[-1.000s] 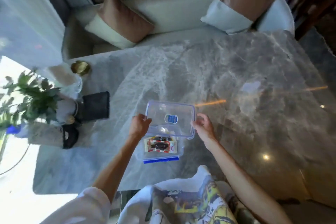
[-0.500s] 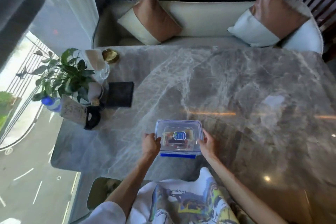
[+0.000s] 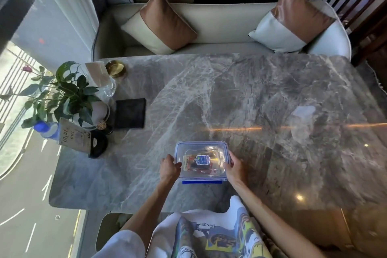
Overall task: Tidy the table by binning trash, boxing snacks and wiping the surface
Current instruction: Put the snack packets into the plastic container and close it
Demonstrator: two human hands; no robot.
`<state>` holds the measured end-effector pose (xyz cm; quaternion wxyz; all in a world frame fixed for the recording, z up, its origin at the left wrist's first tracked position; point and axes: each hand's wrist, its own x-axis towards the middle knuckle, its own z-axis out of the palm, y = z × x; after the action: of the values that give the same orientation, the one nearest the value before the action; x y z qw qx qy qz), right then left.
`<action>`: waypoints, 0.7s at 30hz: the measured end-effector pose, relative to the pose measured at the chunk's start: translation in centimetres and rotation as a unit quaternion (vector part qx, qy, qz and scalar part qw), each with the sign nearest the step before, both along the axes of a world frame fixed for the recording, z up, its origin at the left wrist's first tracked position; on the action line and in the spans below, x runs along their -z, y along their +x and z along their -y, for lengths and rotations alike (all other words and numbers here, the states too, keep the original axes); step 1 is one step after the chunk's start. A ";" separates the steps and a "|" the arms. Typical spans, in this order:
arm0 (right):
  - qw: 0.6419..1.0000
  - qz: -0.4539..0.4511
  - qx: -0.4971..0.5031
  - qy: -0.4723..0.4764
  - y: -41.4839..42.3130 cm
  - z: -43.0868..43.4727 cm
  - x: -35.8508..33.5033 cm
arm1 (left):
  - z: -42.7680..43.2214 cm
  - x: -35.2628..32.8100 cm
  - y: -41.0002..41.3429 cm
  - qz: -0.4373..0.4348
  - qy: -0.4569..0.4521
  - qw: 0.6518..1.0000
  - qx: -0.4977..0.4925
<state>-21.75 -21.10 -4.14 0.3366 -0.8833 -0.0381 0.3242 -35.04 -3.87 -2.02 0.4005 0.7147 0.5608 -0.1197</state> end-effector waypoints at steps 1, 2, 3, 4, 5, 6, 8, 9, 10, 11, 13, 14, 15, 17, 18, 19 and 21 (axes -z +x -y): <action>1.000 -0.008 0.000 0.000 0.1 -0.1 0.1 | -0.1 0.0 0.0 -0.002 -0.010 1.000 0.004; 1.000 -0.014 0.000 0.001 0.4 -0.4 0.2 | -0.3 0.0 0.0 -0.002 -0.033 0.999 0.003; 1.000 -0.014 -0.001 0.001 0.9 -0.9 0.1 | -0.3 -0.1 0.0 0.001 -0.072 0.997 -0.007; 1.000 -0.011 -0.003 -0.003 1.5 -1.5 -0.1 | -0.3 -0.2 0.0 0.002 -0.115 0.993 -0.018; 1.000 -0.006 -0.006 -0.015 2.1 -2.1 -0.3 | -0.2 -0.2 0.0 -0.009 -0.138 0.990 -0.007; 0.999 0.003 -0.010 -0.037 2.6 -2.6 -0.7 | -0.2 -0.2 0.1 -0.027 -0.133 0.990 0.033; 0.995 0.025 -0.012 -0.095 2.8 -3.0 -1.4 | -0.4 -0.1 0.4 -0.046 -0.067 0.987 0.141; 0.994 0.023 -0.002 -0.104 2.3 -2.9 -1.7 | -0.8 0.1 0.6 -0.042 -0.041 0.982 0.179; 0.995 0.011 0.010 -0.097 1.6 -2.7 -1.8 | -1.3 0.2 1.0 -0.030 -0.031 0.979 0.197; 0.996 -0.012 0.019 -0.084 0.6 -2.4 -1.8 | -1.9 0.1 1.3 -0.017 -0.035 0.979 0.199; 0.994 -0.085 0.041 -0.054 -1.6 -1.8 -1.2 | -3.2 0.0 2.2 0.009 -0.060 0.982 0.180; 0.989 -0.130 0.068 -0.038 -2.6 -1.5 -0.9 | -3.5 0.0 2.7 0.018 -0.077 0.982 0.174; 0.978 -0.177 0.106 -0.025 -3.4 -1.3 -0.6 | -3.7 -0.1 3.1 0.022 -0.095 0.980 0.174; 0.946 -0.268 0.181 -0.020 -4.1 -1.1 -0.4 | -3.7 0.3 3.8 0.016 -0.122 0.974 0.188; 0.934 -0.295 0.201 -0.020 -4.2 -1.1 -0.6 | -3.6 0.5 4.0 0.013 -0.127 0.974 0.189; 0.929 -0.305 0.208 -0.022 -4.1 -1.2 -0.7 | -3.5 0.7 4.1 0.012 -0.135 0.974 0.181; 0.926 -0.308 0.216 -0.021 -3.6 -1.5 -0.4 | -3.8 1.0 4.3 0.009 -0.156 0.974 0.162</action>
<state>-25.37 -19.63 -3.73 0.3750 -0.7335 0.2663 0.5005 -30.74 -0.10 -3.01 0.4874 0.7260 0.4079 -0.2626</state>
